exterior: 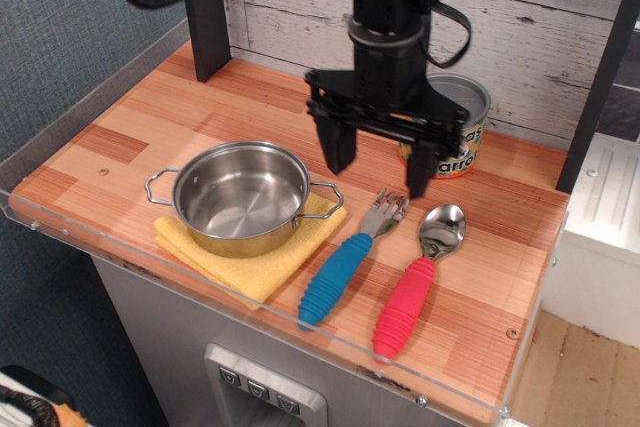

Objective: Put the red spoon to the left of the pot.

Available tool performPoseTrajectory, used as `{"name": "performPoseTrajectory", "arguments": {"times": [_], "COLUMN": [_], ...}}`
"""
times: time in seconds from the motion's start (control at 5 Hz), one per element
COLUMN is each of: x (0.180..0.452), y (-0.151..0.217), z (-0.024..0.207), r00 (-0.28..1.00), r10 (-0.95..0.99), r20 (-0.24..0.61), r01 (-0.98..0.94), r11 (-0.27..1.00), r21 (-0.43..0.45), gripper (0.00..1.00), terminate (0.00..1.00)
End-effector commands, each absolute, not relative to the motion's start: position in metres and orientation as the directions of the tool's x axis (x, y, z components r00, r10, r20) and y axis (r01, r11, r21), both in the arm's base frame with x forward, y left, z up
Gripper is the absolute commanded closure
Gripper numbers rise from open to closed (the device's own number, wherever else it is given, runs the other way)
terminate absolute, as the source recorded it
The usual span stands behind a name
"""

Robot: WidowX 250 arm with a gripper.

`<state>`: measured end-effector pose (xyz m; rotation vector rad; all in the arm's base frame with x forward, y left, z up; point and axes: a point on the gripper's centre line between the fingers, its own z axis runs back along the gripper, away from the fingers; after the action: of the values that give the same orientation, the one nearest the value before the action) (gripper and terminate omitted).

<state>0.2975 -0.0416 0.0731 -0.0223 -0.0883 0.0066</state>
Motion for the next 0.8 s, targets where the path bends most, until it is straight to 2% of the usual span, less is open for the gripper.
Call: {"name": "performPoseTrajectory", "arguments": {"times": [0.0, 0.2, 0.6], "x": [0.292, 0.292, 0.293], "y": [-0.072, -0.087, -0.093], "z": [0.071, 0.059, 0.038], "r00": [0.993, 0.996, 0.997], "r10": [-0.059, -0.066, -0.072], "r20": [0.099, 0.061, 0.01], "r01": [0.062, 0.066, 0.072], "r11": [0.997, 0.998, 0.997], "r21": [-0.034, 0.004, 0.002], "gripper": [0.0, 0.0, 0.0], "terminate": [0.0, 0.0, 0.0]}}
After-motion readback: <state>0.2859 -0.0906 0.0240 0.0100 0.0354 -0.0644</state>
